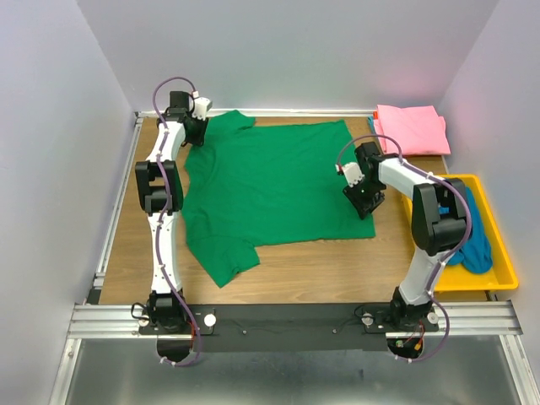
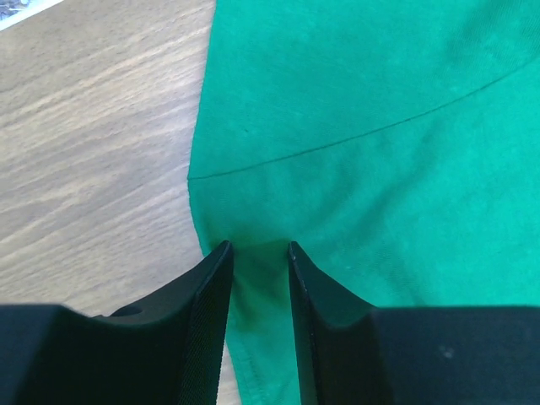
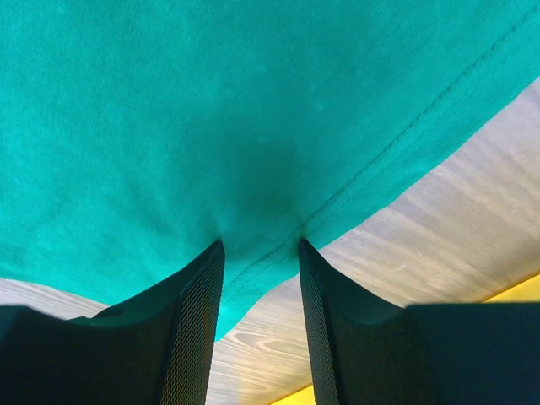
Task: Fold and stack the t-shirts
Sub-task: Flatten out the tshirt
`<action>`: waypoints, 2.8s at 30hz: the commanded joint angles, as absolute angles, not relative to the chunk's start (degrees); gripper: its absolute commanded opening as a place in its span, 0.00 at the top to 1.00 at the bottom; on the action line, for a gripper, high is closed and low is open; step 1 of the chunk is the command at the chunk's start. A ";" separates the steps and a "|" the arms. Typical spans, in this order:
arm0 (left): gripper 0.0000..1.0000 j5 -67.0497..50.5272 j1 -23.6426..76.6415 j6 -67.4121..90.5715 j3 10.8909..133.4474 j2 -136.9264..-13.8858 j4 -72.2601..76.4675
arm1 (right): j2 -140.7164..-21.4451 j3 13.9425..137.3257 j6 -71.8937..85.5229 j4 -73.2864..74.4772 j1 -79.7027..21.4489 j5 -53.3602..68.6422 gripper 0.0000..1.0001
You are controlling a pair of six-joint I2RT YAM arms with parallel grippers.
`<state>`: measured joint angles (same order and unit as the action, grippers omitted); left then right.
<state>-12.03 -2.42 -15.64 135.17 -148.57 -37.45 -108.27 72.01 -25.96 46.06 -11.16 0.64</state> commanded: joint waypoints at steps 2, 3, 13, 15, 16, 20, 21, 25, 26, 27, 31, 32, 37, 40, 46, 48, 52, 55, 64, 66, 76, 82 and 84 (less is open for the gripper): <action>0.59 -10.81 -2.90 -18.37 135.70 -149.59 -39.73 | -107.41 66.36 -23.55 45.26 -11.16 3.08 0.50; 0.59 -10.81 -2.81 -18.89 135.88 -149.33 -39.73 | -106.36 65.92 -23.47 45.35 -11.16 2.82 0.49; 0.45 -23.45 -2.99 -24.95 126.50 -131.17 -41.40 | -98.36 70.30 -23.02 49.30 -11.16 3.33 0.30; 0.42 -26.97 -2.99 -30.83 117.22 -120.45 -41.74 | -95.64 72.76 -24.69 51.66 -11.16 4.30 0.27; 0.40 -28.37 -3.08 -33.81 114.20 -113.71 -43.31 | -94.67 73.30 -26.61 52.64 -11.16 4.65 0.27; 0.39 -29.88 -3.25 -45.86 98.91 -99.02 -48.93 | -90.53 72.95 -31.54 57.21 -11.25 6.15 0.22; 0.39 -29.88 -3.16 -49.53 92.09 -96.09 -49.39 | -89.57 72.17 -32.42 58.35 -11.25 6.50 0.20; 0.39 -31.20 -3.43 -55.36 77.46 -83.27 -53.69 | -84.13 66.64 -36.03 58.62 -13.44 6.33 0.17; 0.40 -31.55 -3.43 -55.72 75.26 -81.49 -54.14 | -83.33 65.66 -36.21 58.54 -14.23 6.07 0.17; 0.40 -31.73 -3.34 -55.90 71.23 -80.00 -54.40 | -82.80 64.70 -36.47 57.93 -15.02 5.11 0.17; 0.41 -33.48 -3.34 -56.07 64.17 -74.54 -55.98 | -80.77 59.34 -39.46 55.29 -18.63 3.17 0.28; 0.42 -33.57 -3.34 -56.42 61.98 -72.97 -56.07 | -81.12 57.50 -40.68 54.50 -18.81 2.64 0.35; 0.45 -31.91 -3.34 -57.13 56.70 -69.17 -55.28 | -82.44 54.50 -43.15 50.28 -20.03 1.50 0.49; 0.46 -30.06 -3.34 -57.22 54.85 -68.29 -55.11 | -83.67 52.83 -43.86 48.43 -20.57 1.06 0.50; 0.46 -29.09 -3.34 -57.13 54.32 -68.90 -54.84 | -85.78 51.24 -43.86 45.71 -21.36 1.14 0.51; 0.46 -29.00 -3.34 -56.95 54.58 -69.26 -54.67 | -86.22 50.45 -44.03 44.40 -21.53 0.88 0.51; 0.46 -28.92 -3.34 -57.48 54.41 -69.96 -55.11 | -87.80 48.78 -44.21 42.28 -21.80 0.35 0.53; 0.46 -27.95 -3.34 -58.88 53.09 -69.96 -55.81 | -88.77 46.68 -44.47 40.08 -21.88 -1.48 0.54; 0.48 -17.86 -1.94 -64.60 43.25 -65.92 -52.31 | -88.95 43.06 -44.83 37.09 -21.88 -3.51 0.75; 0.49 -16.44 -1.23 -65.12 41.76 -66.44 -51.25 | -89.12 43.33 -44.65 37.09 -21.88 -3.86 0.79; 0.52 -14.24 4.56 -64.78 40.96 -70.93 -47.20 | -90.26 44.56 -43.86 37.53 -21.80 -4.04 0.89; 0.51 -14.33 7.03 -63.90 41.48 -74.00 -47.37 | -90.18 44.74 -43.68 37.79 -21.88 -4.22 0.90; 0.51 -13.19 7.56 -63.37 42.10 -76.11 -47.20 | -90.00 44.82 -43.59 37.97 -21.88 -4.13 0.90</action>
<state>-15.42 6.70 -63.96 41.23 -73.63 -47.70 -87.50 46.22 -44.40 40.10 -21.82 -4.62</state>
